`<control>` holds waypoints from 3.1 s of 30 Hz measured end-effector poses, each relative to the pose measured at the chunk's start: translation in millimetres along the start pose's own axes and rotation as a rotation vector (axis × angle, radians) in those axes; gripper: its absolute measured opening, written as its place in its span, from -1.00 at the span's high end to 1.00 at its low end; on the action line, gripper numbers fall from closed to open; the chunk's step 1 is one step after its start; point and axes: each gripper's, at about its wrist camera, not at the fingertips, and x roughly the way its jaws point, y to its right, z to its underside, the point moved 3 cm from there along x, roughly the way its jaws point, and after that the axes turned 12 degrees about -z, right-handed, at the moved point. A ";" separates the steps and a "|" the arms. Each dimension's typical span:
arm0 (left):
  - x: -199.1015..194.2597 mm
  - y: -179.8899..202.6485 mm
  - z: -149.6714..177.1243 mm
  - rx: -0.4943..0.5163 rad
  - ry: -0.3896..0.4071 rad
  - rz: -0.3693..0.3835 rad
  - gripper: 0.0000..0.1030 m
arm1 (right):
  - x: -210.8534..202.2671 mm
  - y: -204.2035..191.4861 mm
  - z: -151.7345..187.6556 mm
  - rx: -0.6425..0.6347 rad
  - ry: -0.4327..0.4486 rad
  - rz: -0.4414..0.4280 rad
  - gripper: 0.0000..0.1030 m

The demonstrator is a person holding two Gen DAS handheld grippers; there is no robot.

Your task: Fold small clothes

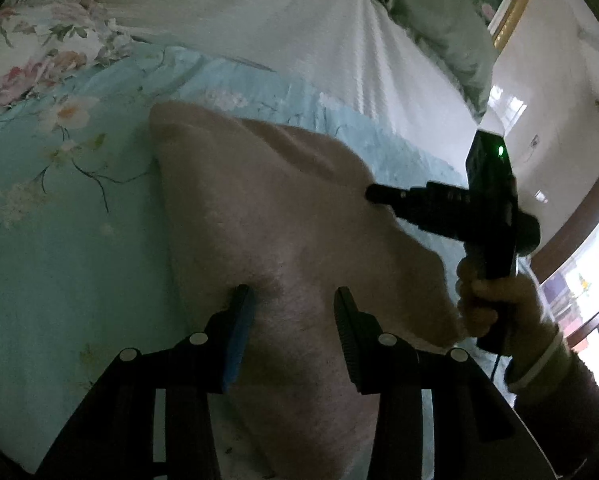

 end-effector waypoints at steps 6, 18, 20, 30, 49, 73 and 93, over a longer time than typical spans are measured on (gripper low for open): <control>-5.4 7.4 -6.3 0.012 -0.005 0.000 0.20 | -28.4 -15.5 -13.2 0.000 0.083 -0.104 0.84; 28.6 24.1 9.3 0.048 -0.076 0.003 0.25 | -15.1 32.2 -2.5 0.051 0.044 0.032 0.85; 26.6 26.2 9.2 0.057 -0.077 -0.004 0.25 | -17.8 28.0 -4.4 0.045 0.039 0.052 0.81; 18.2 -0.7 -50.0 -0.016 0.013 -0.090 0.25 | -23.8 -33.2 -9.7 -0.032 0.051 -0.044 0.73; 8.1 12.1 -34.3 0.022 0.011 -0.130 0.24 | -72.7 -39.2 56.4 -0.032 0.029 -0.065 0.93; -9.9 41.9 67.8 0.164 -0.099 -0.162 0.17 | -123.4 -20.2 113.7 -0.010 0.215 0.178 0.83; -5.1 52.3 74.8 0.178 -0.121 -0.104 0.18 | -52.4 8.2 127.3 0.081 0.018 0.091 0.91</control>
